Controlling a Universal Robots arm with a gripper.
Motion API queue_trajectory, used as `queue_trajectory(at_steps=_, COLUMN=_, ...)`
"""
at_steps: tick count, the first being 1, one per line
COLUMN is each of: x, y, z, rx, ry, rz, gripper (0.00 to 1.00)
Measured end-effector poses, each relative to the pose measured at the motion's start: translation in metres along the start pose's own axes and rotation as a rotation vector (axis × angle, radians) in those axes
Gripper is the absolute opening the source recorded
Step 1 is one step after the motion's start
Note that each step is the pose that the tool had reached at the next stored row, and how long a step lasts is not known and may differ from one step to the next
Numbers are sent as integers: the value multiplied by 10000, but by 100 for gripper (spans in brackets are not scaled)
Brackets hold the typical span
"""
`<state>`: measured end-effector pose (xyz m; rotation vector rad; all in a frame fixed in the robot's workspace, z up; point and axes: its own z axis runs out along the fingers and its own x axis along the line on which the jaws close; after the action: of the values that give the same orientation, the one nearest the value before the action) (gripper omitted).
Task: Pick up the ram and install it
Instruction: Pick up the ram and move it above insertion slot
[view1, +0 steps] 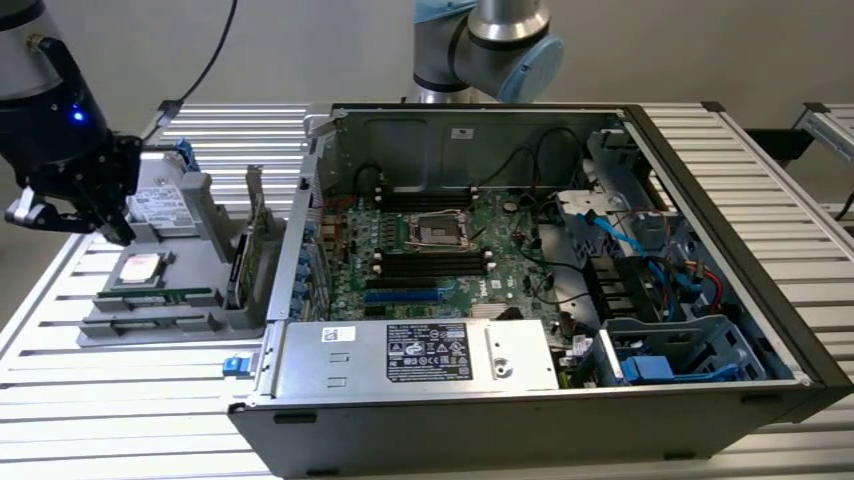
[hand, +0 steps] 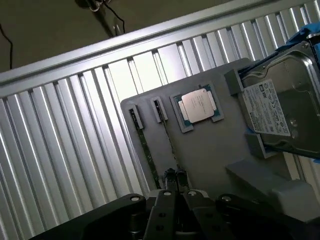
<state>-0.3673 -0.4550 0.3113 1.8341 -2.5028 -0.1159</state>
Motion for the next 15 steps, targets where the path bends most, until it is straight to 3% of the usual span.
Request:
queue_trajectory(at_steps=11, x=1, y=-4, z=47, rx=-65, ry=52, rz=-2006, gripper=10)
queue_trajectory(at_steps=15, x=1, y=-5, z=64, rx=-81, ry=108, rz=-2729, gripper=10)
